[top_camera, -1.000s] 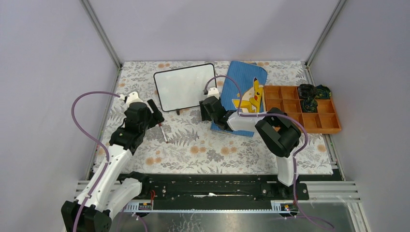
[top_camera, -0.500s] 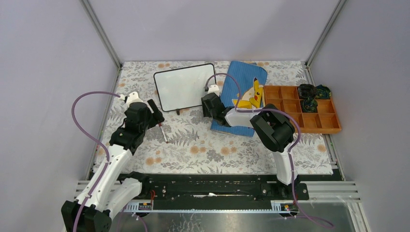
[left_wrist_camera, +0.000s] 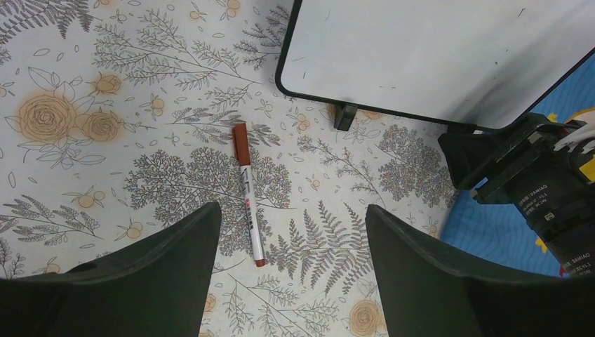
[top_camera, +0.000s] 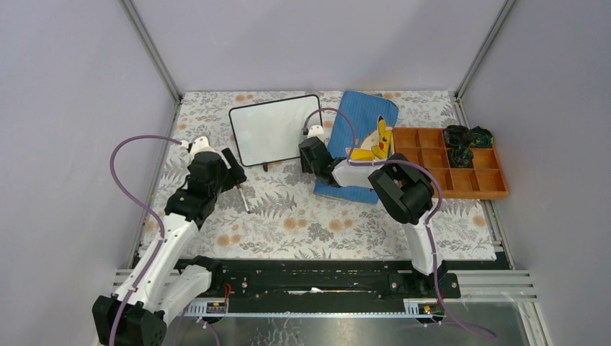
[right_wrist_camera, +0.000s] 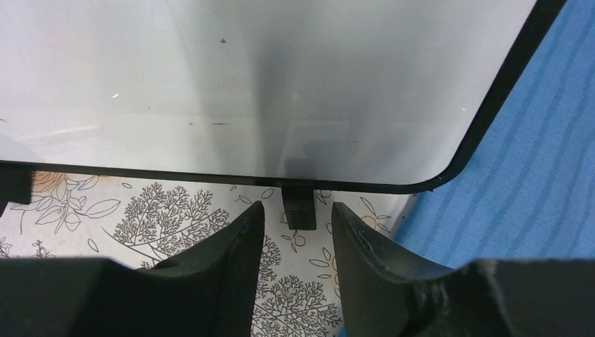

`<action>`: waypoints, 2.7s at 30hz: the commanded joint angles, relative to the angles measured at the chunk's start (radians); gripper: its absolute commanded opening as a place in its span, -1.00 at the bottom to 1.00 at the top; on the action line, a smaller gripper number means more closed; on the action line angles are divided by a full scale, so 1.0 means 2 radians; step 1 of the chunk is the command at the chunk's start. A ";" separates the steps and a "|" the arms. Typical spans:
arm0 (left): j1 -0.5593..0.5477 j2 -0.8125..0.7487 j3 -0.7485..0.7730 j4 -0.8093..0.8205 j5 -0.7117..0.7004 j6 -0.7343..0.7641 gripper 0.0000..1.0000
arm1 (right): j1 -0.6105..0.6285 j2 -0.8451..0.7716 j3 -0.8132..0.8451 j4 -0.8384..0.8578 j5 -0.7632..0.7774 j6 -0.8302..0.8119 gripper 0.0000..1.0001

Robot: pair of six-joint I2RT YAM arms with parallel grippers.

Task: Write a sentence on the whiteboard
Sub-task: Move the whiteboard stand to the center of the board.

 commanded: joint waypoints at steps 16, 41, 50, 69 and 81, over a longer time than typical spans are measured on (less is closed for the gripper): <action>-0.003 0.011 -0.004 0.027 0.012 -0.004 0.65 | -0.004 0.017 0.029 0.018 0.017 -0.015 -0.40; -0.002 -0.002 -0.005 0.027 0.014 -0.006 0.65 | 0.026 -0.082 -0.118 0.036 0.012 -0.035 -1.00; -0.003 -0.006 -0.006 0.027 0.017 -0.006 0.65 | 0.068 -0.121 -0.149 0.021 0.014 0.000 -1.00; -0.008 -0.013 -0.007 0.025 0.018 -0.006 0.65 | 0.111 -0.150 -0.192 -0.053 0.048 0.133 -1.00; -0.009 -0.013 -0.009 0.024 0.017 -0.005 0.65 | 0.107 -0.168 -0.214 -0.083 0.115 0.130 -1.00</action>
